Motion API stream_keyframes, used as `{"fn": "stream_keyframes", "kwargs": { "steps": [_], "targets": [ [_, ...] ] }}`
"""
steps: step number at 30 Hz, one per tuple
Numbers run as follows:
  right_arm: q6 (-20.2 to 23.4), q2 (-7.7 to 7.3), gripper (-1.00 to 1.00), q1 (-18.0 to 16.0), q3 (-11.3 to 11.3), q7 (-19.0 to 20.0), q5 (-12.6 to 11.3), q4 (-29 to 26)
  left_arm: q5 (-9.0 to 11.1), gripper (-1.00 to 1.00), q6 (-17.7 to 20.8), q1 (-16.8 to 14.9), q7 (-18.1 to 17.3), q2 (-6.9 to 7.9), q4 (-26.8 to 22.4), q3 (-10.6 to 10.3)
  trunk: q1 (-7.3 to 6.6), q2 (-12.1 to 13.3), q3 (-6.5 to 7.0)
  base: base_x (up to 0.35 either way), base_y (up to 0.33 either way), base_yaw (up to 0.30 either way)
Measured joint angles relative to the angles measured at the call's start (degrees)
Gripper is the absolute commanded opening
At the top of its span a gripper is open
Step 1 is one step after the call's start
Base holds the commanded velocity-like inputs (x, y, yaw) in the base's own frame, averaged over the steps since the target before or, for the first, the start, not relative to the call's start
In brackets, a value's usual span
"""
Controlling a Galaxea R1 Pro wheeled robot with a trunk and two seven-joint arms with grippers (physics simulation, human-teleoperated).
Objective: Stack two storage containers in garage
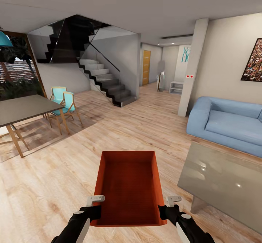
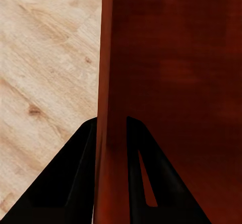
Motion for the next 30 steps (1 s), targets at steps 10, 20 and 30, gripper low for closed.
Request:
{"fn": "stream_keyframes", "kwargs": {
  "steps": [10,20,30],
  "targets": [
    [0.0,0.00,-1.00,0.0,0.0,0.0,0.0,0.0,0.0,-1.00,0.0,0.0,0.0,0.02,0.0,0.0,0.00,0.0,0.00,0.000,0.000,0.000],
    [0.0,0.00,-1.00,0.0,0.0,0.0,0.0,0.0,0.1,-1.00,0.0,0.0,0.0,0.02,0.1,-0.1,-0.03,0.0,0.00,0.179,0.000,0.000],
    [0.0,0.00,-1.00,0.0,0.0,0.0,0.0,0.1,0.0,-1.00,0.0,0.0,0.0,-0.03,0.1,0.1,-0.03,0.0,0.00,0.327,0.000,0.000]
  ]
}}
